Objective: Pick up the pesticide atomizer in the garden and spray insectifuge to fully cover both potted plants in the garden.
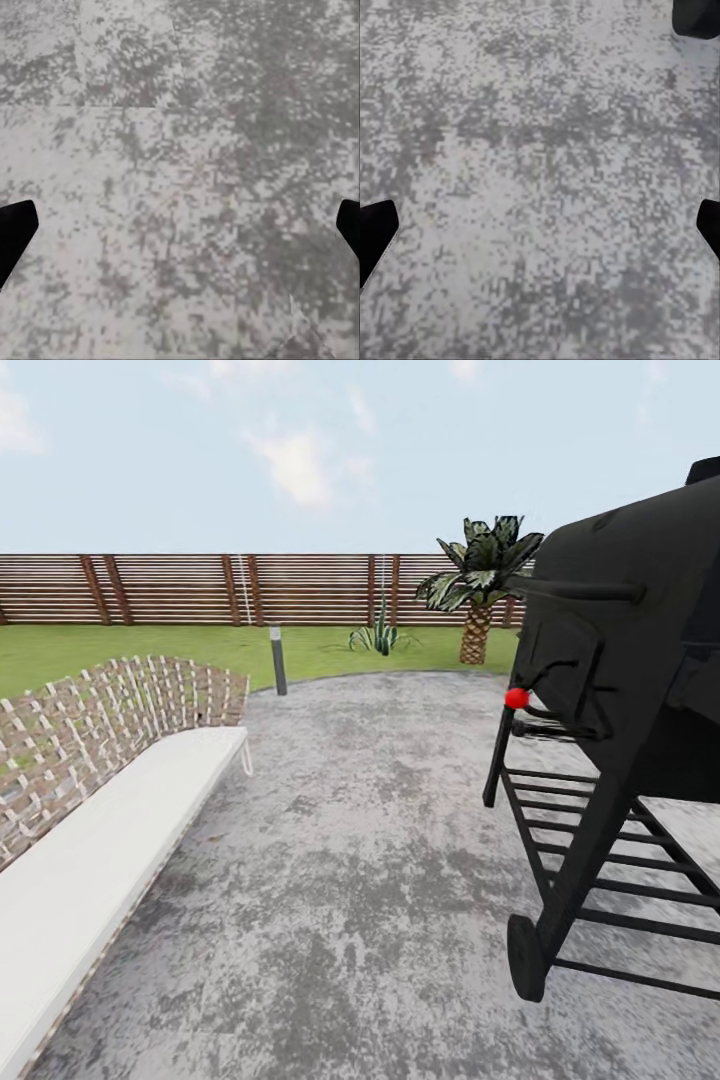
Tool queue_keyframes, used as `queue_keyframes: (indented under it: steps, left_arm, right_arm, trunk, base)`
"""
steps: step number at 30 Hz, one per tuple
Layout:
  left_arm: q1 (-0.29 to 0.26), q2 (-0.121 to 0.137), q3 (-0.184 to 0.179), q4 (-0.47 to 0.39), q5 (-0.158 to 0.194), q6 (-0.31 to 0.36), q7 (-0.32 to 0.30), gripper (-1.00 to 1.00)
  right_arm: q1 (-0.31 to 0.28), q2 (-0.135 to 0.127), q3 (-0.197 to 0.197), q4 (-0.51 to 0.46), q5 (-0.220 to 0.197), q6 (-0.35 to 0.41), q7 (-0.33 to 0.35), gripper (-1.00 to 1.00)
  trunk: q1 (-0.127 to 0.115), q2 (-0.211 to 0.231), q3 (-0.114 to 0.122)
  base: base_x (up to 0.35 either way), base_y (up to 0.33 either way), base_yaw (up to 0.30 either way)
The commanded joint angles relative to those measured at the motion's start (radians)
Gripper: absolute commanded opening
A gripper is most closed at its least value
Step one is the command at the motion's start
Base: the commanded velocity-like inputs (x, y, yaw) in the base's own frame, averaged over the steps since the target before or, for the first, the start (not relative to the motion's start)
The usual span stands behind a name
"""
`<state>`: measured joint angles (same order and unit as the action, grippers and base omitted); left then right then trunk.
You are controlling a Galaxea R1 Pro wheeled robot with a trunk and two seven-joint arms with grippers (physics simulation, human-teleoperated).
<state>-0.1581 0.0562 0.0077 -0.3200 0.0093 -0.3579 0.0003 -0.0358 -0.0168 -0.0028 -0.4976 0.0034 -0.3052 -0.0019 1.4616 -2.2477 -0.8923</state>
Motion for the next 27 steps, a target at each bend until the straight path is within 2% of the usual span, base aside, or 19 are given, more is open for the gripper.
queue_keyframes:
  steps: [1, 7, 16, 27]
  left_arm:
    - [0.0, 0.0, 0.001, 0.003, 0.002, -0.004, -0.003, 1.0]
    - [0.007, 0.0, 0.003, 0.01, 0.004, -0.006, -0.009, 1.0]
    - [0.014, 0.0, 0.003, 0.009, 0.003, -0.011, -0.01, 1.0]
    - [0.014, 0.001, 0.003, 0.011, 0.003, -0.025, -0.004, 1.0]
  right_arm:
    - [0.0, -0.001, 0.0, 0.001, 0.001, -0.003, 0.0, 1.0]
    - [-0.001, -0.001, 0.001, 0.001, 0.001, -0.003, 0.0, 1.0]
    - [-0.001, -0.002, 0.003, 0.001, 0.001, -0.003, 0.0, 1.0]
    - [-0.001, -0.001, 0.0, 0.002, 0.001, -0.003, 0.0, 1.0]
  trunk:
    - [0.0, 0.0, -0.001]
    - [0.0, 0.0, -0.001]
    - [0.0, 0.0, -0.001]
    - [0.0, 0.0, -0.001]
  base:
    - [0.334, 0.0, 0.0]
    - [0.334, 0.029, 0.0]
    - [0.308, 0.169, 0.0]
    - [0.333, 0.07, 0.0]
